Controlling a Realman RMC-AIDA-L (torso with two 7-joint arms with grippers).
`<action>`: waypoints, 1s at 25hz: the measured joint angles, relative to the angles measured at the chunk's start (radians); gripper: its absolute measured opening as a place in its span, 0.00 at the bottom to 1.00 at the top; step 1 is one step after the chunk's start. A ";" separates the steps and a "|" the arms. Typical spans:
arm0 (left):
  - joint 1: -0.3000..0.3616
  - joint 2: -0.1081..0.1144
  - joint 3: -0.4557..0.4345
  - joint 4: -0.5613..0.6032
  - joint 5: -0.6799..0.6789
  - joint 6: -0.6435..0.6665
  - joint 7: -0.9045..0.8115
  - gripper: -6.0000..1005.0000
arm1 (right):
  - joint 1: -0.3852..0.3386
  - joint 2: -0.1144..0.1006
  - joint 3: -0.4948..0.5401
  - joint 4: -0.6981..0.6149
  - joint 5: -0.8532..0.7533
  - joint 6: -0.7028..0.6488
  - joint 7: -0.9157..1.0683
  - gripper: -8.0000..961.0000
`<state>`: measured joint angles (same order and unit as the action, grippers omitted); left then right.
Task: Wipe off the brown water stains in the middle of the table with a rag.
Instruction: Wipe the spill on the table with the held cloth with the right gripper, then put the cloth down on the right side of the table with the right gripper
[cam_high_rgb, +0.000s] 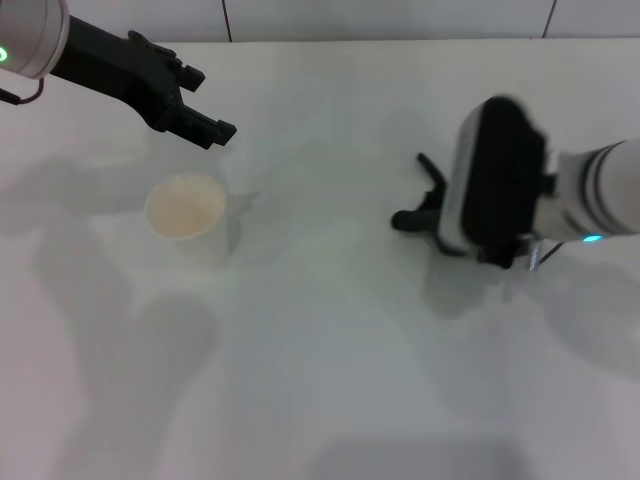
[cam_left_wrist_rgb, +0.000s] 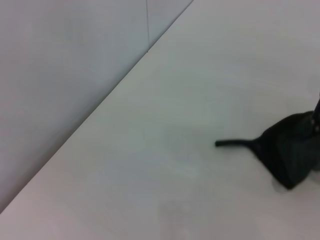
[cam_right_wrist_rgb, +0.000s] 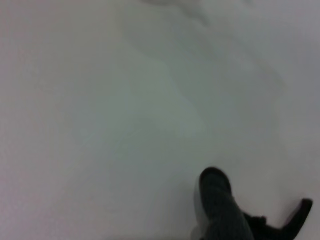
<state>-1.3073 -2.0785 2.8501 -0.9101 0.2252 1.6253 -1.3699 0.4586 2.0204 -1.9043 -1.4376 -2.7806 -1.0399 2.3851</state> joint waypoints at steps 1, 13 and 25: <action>0.001 0.000 0.000 0.000 0.000 -0.001 0.001 0.86 | -0.011 -0.002 0.063 -0.016 0.044 -0.030 -0.001 0.12; 0.002 0.000 0.000 0.004 0.012 -0.016 0.002 0.86 | -0.014 -0.008 0.387 0.017 0.258 -0.153 -0.010 0.15; 0.001 -0.001 0.000 0.008 0.015 -0.027 0.003 0.86 | -0.014 -0.009 0.463 0.075 0.282 -0.238 -0.009 0.18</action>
<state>-1.3067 -2.0799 2.8501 -0.9021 0.2397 1.5986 -1.3667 0.4449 2.0115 -1.4414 -1.3623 -2.4984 -1.2779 2.3762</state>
